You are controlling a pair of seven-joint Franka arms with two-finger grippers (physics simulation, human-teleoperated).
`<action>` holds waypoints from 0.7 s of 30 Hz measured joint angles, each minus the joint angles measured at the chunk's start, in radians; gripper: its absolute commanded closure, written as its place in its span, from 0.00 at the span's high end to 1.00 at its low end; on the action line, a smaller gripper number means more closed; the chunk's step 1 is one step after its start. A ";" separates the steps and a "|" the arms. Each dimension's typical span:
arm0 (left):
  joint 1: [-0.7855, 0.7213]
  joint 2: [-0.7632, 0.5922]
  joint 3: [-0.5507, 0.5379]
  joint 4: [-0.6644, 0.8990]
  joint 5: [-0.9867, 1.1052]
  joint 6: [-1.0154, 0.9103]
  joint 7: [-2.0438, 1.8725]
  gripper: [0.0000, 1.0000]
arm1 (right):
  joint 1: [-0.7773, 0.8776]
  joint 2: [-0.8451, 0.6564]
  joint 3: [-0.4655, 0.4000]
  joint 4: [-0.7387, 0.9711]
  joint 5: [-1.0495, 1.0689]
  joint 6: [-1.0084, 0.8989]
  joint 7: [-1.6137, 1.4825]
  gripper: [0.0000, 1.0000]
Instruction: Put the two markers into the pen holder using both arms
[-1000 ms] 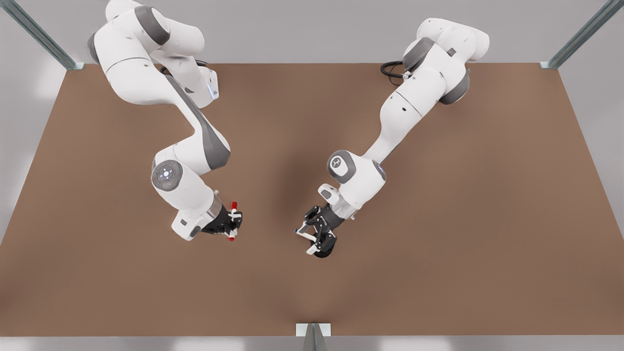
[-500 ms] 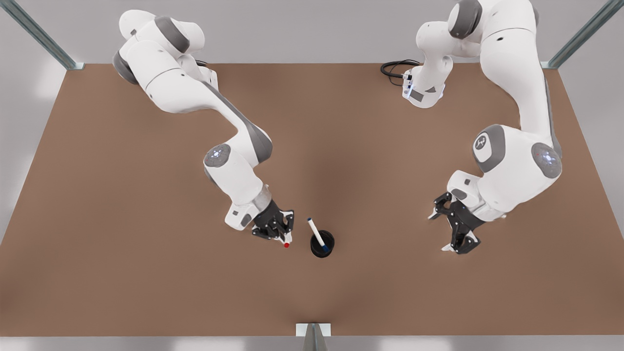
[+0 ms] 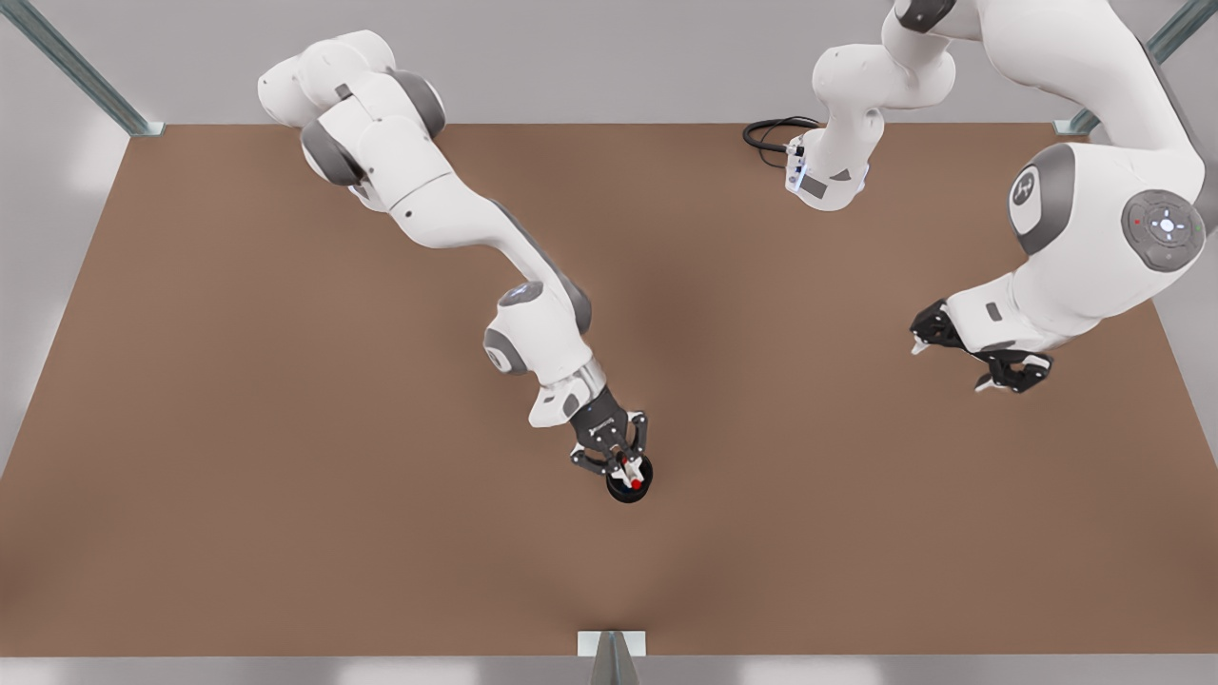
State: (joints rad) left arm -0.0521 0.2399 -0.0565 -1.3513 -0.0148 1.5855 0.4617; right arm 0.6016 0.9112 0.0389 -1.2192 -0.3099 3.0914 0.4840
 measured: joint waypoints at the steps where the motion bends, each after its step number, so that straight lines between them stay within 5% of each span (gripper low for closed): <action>1: 0.001 0.003 0.000 0.000 0.001 -0.004 -0.031 1.00 | 0.006 0.022 -0.010 0.018 -0.001 0.023 0.004 0.25; 21: -0.002 0.004 -0.002 -0.001 0.000 -0.026 -0.402 1.00 | 0.037 0.063 -0.062 -0.056 -0.010 0.283 0.038 0.24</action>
State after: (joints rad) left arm -0.0538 0.2444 -0.0580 -1.3519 -0.0143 1.5595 0.0598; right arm 0.6388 0.9744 -0.0229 -1.2748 -0.3197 3.3747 0.5223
